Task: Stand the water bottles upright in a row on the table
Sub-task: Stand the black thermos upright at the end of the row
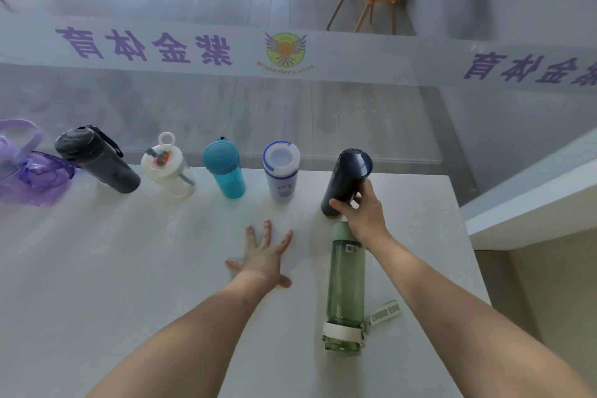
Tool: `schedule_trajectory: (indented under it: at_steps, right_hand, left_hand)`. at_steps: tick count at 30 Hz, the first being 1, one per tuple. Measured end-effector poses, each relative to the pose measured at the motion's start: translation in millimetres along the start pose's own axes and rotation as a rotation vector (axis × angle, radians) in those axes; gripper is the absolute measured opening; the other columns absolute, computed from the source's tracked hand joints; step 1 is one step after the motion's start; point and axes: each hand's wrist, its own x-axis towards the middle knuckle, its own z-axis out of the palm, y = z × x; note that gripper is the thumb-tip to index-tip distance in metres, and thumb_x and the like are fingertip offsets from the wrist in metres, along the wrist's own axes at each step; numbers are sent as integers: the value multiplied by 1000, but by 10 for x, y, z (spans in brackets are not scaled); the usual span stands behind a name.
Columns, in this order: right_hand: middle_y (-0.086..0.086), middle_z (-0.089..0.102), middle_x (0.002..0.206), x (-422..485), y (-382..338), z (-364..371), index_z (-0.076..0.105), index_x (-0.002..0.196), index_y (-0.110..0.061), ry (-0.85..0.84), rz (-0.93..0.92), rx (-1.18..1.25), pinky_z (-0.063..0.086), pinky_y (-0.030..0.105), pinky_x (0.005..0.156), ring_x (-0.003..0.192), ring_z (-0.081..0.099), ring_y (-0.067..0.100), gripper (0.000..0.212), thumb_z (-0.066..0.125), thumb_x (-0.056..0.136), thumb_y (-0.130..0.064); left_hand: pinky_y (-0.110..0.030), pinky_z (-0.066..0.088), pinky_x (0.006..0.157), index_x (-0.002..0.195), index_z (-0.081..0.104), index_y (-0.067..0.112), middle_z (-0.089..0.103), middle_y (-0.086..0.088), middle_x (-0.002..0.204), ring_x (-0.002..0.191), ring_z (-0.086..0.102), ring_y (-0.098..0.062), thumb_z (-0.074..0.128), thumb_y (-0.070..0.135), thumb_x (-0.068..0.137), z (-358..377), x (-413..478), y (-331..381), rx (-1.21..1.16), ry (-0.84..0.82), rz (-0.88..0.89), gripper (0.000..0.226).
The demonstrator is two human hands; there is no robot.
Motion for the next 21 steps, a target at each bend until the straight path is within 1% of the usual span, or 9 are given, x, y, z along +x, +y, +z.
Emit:
schedule_trajectory:
  at_steps: [5,7,8,12,14,16,21]
  right_hand:
    - [-5,64,118,144,0,-29,51,127,-21,10,20,16,45,3,71,107,60,16,56,83,82,-13]
    - [-4,63,121,191,-7,-22,50,129,-25,7,33,19,45,5,73,110,60,16,58,83,82,-15]
    - [-5,63,121,208,-14,-16,49,128,-28,9,35,23,44,7,75,111,60,15,58,83,82,-15]
    - [-5,63,120,289,-2,-5,48,127,-33,16,17,4,48,26,90,113,60,17,59,83,82,-17]
    - [-5,63,120,318,-4,-10,46,125,-38,13,15,0,50,31,95,114,60,18,60,83,82,-17]
    - [-5,63,120,330,-7,-12,45,124,-40,12,21,-7,50,32,95,113,60,18,61,83,82,-18]
    - [-5,61,120,307,-13,-36,46,133,-30,-4,33,-20,46,28,92,110,58,17,62,82,84,-16]
  left_hand:
    - [-87,22,101,152,-13,63,-38,10,163,151,-32,-33,84,48,80,-13,2,8,-10,-10,-4,121]
    - [-87,23,101,152,-12,63,-37,10,163,151,-32,-33,84,48,80,-17,2,13,-10,-7,-5,121]
    - [-87,23,101,152,-12,63,-37,10,163,151,-31,-33,84,48,80,-17,0,15,-7,-5,-5,121]
    - [-87,23,101,151,-13,63,-37,10,163,151,-32,-33,84,48,80,-3,21,20,-5,-2,-9,121]
    - [-87,22,101,151,-13,63,-38,10,163,151,-33,-33,84,48,80,8,35,13,-3,1,-11,121]
    - [-87,22,101,152,-13,63,-38,11,162,151,-33,-33,83,48,80,9,31,7,-3,-1,-13,121]
    - [-87,21,101,152,-13,62,-38,10,162,150,-33,-33,83,48,81,19,32,8,-8,2,-8,120]
